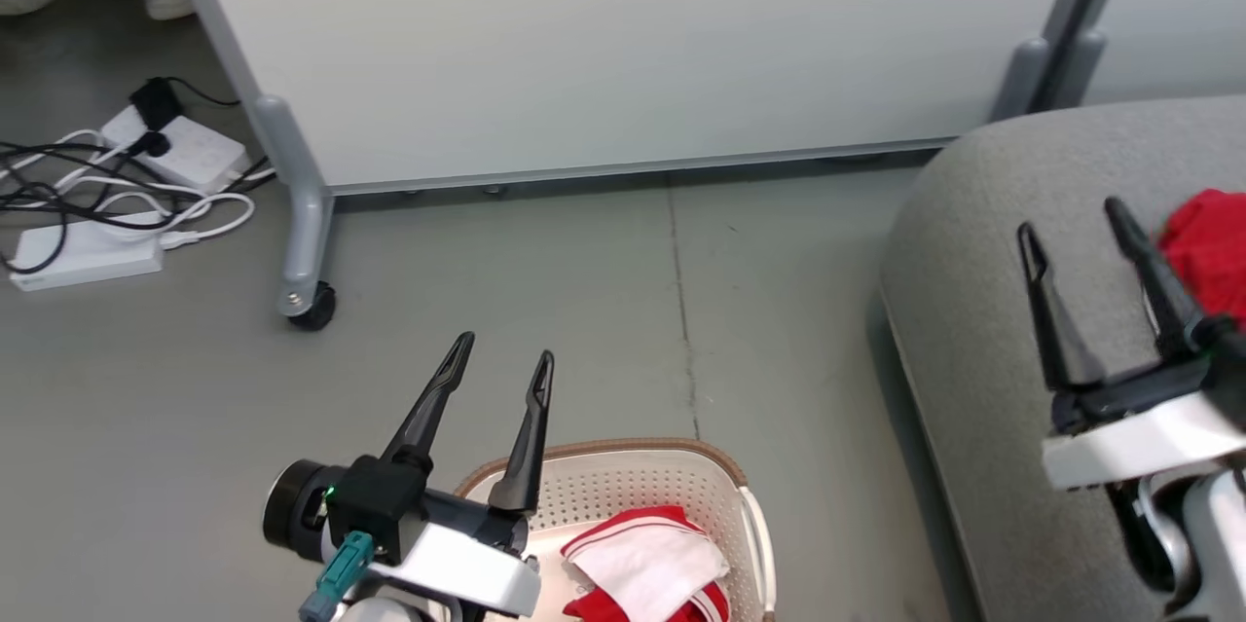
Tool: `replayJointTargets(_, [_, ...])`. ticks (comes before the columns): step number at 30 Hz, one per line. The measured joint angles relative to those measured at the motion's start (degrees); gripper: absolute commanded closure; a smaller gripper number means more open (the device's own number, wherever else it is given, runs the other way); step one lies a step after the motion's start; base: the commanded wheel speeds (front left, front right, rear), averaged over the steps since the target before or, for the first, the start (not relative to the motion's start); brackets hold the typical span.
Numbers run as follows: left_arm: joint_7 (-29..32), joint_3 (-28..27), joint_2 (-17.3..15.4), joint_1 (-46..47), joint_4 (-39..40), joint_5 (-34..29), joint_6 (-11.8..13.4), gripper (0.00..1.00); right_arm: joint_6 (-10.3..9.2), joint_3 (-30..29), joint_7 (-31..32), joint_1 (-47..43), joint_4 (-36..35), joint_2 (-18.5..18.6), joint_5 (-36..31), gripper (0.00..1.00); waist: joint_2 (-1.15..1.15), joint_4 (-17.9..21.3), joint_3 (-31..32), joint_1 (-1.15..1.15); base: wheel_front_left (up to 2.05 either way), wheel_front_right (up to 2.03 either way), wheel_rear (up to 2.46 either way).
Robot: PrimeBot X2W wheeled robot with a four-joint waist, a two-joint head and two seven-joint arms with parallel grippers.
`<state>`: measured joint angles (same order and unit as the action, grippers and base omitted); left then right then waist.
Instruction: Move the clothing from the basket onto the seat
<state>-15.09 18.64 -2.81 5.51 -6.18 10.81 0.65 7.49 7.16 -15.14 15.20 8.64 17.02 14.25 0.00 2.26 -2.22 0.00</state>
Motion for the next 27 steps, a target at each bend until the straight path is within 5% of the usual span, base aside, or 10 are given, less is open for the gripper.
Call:
replayJointTargets(11, [0.01, -2.20, 0.00, -3.86, -1.27, 1.02, 3.96, 0.00, 0.00, 0.12, 0.00, -9.96, -1.91, -7.34, -3.30, 0.00, 0.00, -4.72, 1.46, 0.00, 0.00, 0.00, 0.00])
replayJointTargets(27, [0.01, -1.80, 0.01, -6.17, -4.48, 1.22, 4.26, 0.00, 0.00, -0.36, 0.00, -14.46, -1.24, -10.71, -5.22, 0.00, 0.00, -5.31, 1.73, 0.00, 0.00, 0.00, 0.00])
